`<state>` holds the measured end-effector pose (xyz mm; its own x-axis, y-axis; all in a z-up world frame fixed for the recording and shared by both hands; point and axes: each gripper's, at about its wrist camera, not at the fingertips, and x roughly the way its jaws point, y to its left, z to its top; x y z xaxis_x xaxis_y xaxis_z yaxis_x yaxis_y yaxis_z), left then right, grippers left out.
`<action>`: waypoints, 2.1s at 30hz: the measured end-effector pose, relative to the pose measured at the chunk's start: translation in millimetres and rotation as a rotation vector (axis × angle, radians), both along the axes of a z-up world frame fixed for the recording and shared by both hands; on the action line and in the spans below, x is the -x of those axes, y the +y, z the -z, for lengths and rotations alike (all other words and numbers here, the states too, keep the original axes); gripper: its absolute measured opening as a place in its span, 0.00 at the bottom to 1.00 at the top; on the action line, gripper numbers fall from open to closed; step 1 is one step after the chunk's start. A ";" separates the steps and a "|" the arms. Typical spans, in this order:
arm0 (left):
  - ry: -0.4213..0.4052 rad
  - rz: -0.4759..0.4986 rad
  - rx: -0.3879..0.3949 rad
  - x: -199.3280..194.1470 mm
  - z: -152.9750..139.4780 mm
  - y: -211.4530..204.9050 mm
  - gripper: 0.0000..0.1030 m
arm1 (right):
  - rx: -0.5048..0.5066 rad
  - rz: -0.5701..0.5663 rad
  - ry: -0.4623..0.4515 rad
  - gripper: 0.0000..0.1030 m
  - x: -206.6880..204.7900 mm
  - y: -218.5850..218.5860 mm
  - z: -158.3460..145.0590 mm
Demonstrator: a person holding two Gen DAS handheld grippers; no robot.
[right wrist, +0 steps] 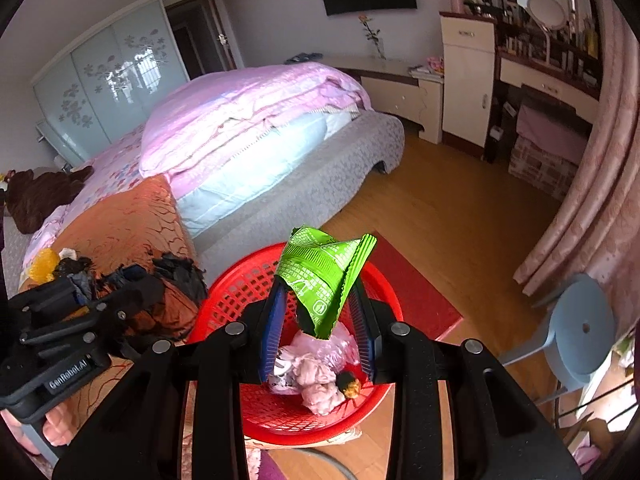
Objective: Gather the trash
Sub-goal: 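Carry both items over the red wastebasket and open both tools to drop them, then move both tools back over the remaining trash on the bedspread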
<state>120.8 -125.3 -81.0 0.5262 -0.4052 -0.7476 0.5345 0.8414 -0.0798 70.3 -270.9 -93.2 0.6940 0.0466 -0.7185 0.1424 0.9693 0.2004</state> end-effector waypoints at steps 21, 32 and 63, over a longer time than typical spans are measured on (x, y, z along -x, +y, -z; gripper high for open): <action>-0.009 -0.012 -0.002 9.5 3.2 10.3 0.62 | -0.010 0.012 0.038 0.49 -4.2 -5.1 10.6; -0.030 -0.100 0.033 9.8 -8.4 40.6 0.63 | 0.020 -0.003 0.036 0.50 -4.4 4.1 10.9; -0.145 -0.627 0.051 53.5 -44.3 255.6 0.67 | 0.087 -0.240 -0.022 0.58 3.9 91.9 -1.7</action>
<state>67.2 130.3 -36.7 0.7686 -0.0212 -0.6393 -0.0488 0.9946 -0.0917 66.4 -179.1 -91.5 0.6860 0.1509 -0.7118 -0.0977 0.9885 0.1155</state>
